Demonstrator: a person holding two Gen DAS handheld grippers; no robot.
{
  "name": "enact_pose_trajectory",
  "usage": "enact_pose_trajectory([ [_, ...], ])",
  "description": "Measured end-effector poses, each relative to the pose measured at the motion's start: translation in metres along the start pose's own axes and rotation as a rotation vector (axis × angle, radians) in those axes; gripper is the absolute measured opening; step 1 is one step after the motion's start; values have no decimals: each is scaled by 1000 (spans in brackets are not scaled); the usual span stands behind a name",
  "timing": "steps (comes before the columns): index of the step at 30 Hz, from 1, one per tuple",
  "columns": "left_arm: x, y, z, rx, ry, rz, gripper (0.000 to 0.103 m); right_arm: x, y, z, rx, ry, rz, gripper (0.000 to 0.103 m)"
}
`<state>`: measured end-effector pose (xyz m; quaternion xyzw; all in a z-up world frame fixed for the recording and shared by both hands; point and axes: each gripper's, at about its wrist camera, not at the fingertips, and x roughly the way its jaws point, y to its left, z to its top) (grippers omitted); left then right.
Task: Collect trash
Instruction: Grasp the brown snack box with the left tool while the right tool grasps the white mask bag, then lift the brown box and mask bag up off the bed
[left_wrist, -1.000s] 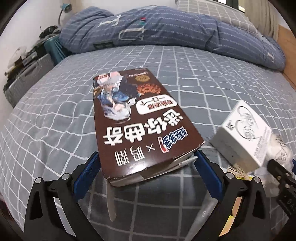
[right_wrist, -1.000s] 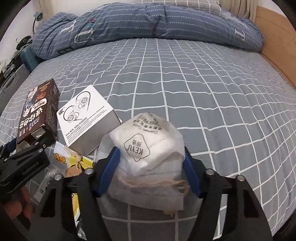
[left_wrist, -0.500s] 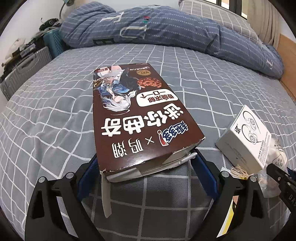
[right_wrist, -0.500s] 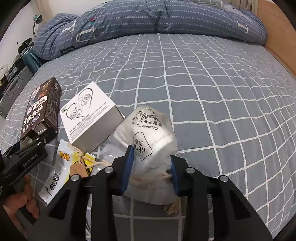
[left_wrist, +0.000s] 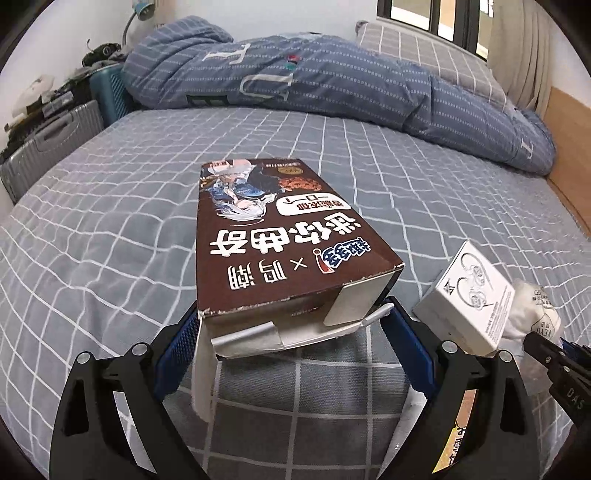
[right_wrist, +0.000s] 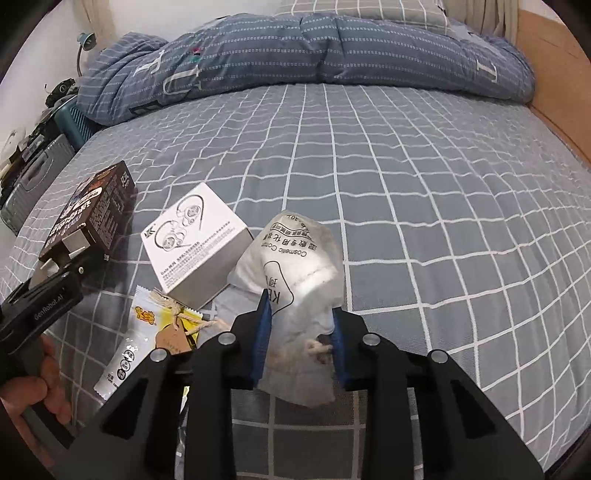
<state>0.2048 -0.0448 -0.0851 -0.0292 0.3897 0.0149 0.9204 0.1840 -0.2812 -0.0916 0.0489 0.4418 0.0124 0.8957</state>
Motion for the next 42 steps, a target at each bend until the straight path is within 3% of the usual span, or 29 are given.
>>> enact_pose_trajectory([
  [20, -53, 13, -1, -8, -40, -60, 91, -54, 13, -8, -63, -87, -37, 27],
  [42, -103, 15, -41, -5, -49, -91, 91, -99, 25, -39, -55, -131, -21, 27],
])
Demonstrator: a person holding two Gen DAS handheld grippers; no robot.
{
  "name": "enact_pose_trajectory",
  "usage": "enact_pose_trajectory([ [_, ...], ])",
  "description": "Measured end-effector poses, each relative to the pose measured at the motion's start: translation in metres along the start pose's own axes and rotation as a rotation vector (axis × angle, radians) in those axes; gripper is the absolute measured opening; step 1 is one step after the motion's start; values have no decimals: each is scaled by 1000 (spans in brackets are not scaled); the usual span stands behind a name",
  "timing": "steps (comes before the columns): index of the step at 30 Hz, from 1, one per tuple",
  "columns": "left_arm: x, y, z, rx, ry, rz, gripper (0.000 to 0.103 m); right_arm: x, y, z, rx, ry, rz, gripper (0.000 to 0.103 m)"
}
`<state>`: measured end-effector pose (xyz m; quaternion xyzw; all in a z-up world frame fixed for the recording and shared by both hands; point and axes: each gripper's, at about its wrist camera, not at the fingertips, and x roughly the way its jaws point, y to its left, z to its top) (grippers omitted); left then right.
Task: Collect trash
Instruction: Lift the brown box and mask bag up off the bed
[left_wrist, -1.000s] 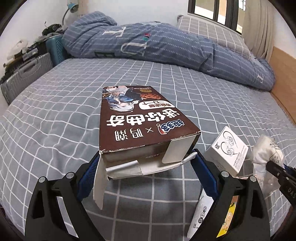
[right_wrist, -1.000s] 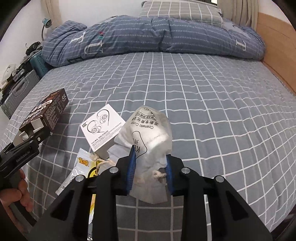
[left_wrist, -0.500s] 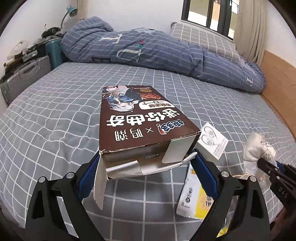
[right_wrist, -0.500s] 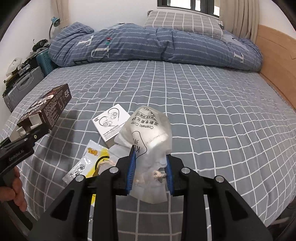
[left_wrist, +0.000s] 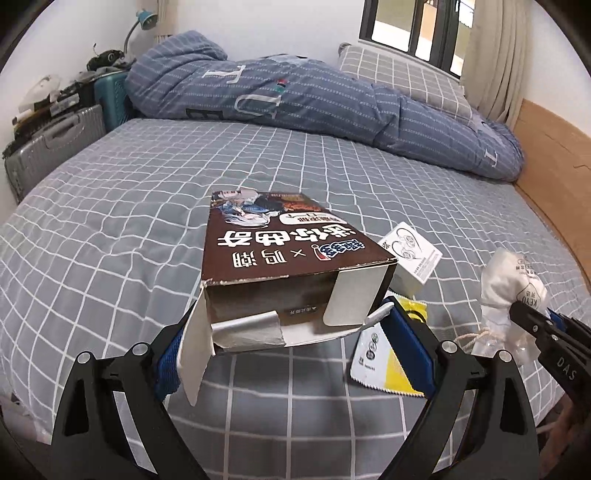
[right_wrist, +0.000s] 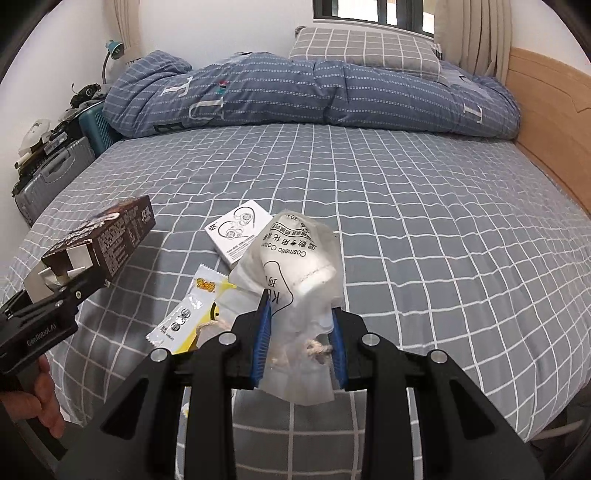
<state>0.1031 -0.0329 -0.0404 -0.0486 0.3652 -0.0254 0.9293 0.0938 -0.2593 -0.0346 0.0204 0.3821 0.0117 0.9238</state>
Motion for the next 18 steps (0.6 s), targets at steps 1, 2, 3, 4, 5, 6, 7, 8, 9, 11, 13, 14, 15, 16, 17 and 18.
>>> enact_pose_trajectory([
  [1, -2, 0, 0, 2, -3, 1, 91, -3, 1, -1, 1, -4, 2, 27],
  [2, -6, -1, -2, 6, -7, 4, 90, -6, 1, -1, 2, -7, 3, 27],
  [3, -9, -2, -4, 11, -9, 2, 90, -10, 2, -2, 3, -11, 7, 27],
  [4, -12, -2, -6, 13, -11, 0, 90, -13, 2, -4, 4, -15, 8, 27],
  [5, -16, -2, -9, 15, -15, 1, 90, -16, 3, -6, 4, -17, 8, 27],
  [6, -17, -3, -11, 17, -14, 2, 90, -18, 3, -8, 4, -16, 9, 27],
  [7, -19, -3, -13, 19, -11, 2, 90, -20, 4, -9, 5, -16, 11, 27],
  [8, -20, -3, -15, 19, -8, 3, 90, -21, 4, -11, 6, -15, 12, 27],
  [9, -22, -2, -18, 17, -7, 1, 90, -23, 6, -13, 3, -14, 13, 27],
  [11, -27, -2, -22, 19, -6, 1, 90, -27, 7, -15, 3, -16, 15, 27],
  [13, -32, -3, -24, 20, -8, -1, 90, -32, 8, -17, 2, -20, 18, 27],
  [14, -36, -3, -26, 20, -10, -3, 90, -34, 8, -18, 2, -21, 19, 27],
  [15, -39, -4, -28, 17, -11, -5, 90, -37, 8, -20, 4, -23, 22, 27],
  [16, -42, -4, -29, 15, -11, -8, 90, -40, 9, -21, 6, -24, 24, 27],
  [17, -44, -4, -30, 15, -10, -9, 90, -42, 9, -23, 8, -26, 26, 27],
  [18, -47, -5, -32, 16, -9, -11, 90, -44, 9, -24, 9, -26, 28, 27],
])
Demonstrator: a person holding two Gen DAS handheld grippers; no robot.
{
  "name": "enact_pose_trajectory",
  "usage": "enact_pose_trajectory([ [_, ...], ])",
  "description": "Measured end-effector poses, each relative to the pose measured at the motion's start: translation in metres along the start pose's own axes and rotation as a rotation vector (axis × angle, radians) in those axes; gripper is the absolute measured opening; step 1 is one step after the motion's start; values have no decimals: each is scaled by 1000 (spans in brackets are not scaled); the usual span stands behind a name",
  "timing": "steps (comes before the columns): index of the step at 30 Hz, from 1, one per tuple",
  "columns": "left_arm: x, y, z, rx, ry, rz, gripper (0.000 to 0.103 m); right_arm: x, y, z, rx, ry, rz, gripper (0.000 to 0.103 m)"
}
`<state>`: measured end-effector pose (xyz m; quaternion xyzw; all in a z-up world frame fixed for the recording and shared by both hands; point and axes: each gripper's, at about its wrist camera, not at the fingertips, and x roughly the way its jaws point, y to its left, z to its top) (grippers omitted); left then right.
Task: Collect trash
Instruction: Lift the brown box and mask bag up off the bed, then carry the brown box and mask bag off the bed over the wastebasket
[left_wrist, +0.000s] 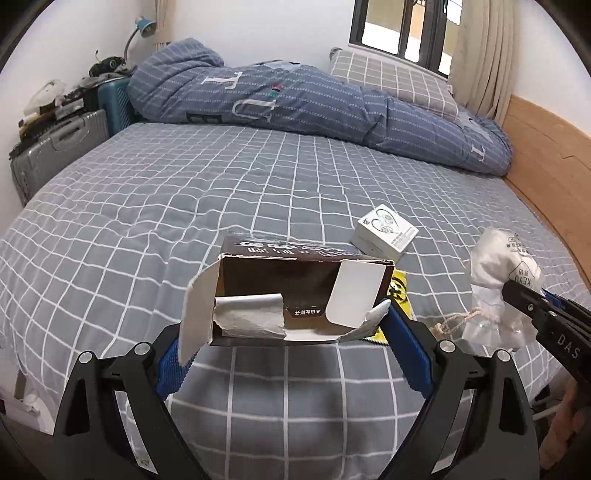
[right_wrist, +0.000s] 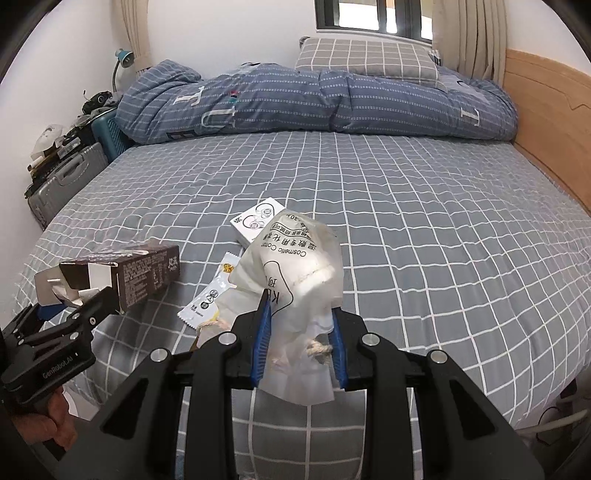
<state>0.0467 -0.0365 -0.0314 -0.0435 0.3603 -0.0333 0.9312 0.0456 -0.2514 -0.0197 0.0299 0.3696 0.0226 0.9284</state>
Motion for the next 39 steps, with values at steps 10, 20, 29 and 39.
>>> enact_pose_trajectory([
  [10, -40, -10, -11, 9, -19, -39, 89, -29, 4, -11, 0, -27, 19, 27],
  [20, -76, -16, -24, 10, -28, -77, 89, -60, 9, -29, -15, -44, 18, 27],
  [29, -107, -26, -35, 20, -21, -105, 89, -90, 8, -46, -12, -59, 30, 27],
  [39, -133, -19, -55, 0, 8, -107, 89, -114, 11, -67, -18, -55, 35, 27],
])
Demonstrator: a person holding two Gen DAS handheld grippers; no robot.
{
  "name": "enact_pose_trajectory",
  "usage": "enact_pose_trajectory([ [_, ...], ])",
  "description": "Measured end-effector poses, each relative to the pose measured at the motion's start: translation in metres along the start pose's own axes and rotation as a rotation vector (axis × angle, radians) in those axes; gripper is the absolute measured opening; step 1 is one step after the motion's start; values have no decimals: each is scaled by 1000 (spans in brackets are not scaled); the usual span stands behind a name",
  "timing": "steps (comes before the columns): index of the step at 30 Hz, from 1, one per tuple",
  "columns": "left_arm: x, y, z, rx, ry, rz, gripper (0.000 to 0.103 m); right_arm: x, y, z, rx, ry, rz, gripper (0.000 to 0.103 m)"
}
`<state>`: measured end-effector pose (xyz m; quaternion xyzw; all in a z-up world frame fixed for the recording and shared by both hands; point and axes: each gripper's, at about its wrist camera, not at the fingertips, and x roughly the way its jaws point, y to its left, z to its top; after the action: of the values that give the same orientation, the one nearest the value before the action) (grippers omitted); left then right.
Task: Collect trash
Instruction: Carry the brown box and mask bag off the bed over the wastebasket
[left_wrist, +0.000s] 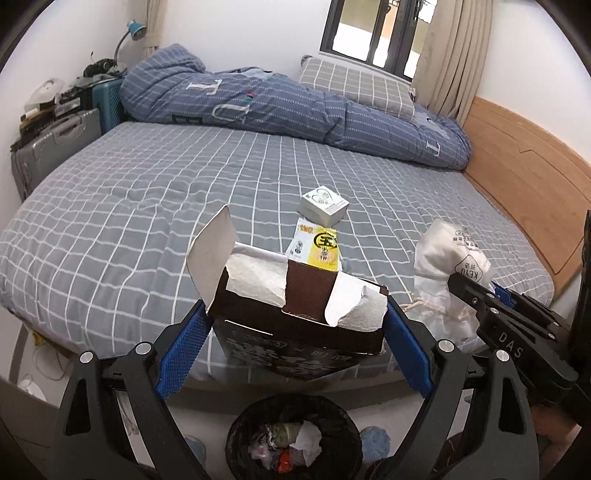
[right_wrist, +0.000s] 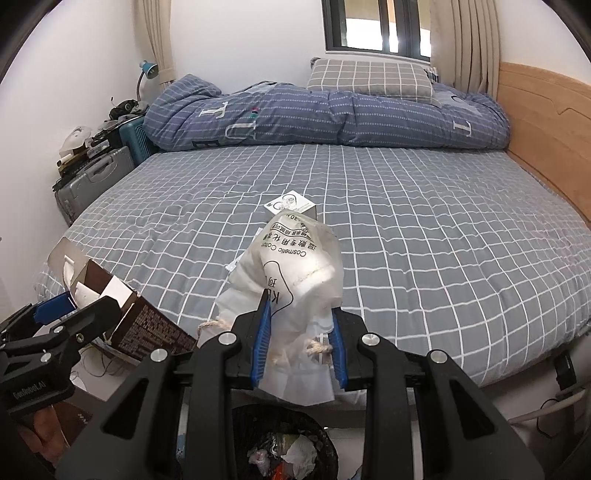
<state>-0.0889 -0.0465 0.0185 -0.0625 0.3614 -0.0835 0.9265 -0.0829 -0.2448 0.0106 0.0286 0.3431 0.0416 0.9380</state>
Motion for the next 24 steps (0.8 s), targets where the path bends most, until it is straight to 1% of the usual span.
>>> enact_pose_trajectory([
  [13, -22, 5, -31, -12, 43, 16, 89, -22, 6, -40, -4, 52, 1, 27],
  [24, -27, -1, -71, 12, 116, 25, 89, -34, 4, -81, 18, 132, -16, 27],
])
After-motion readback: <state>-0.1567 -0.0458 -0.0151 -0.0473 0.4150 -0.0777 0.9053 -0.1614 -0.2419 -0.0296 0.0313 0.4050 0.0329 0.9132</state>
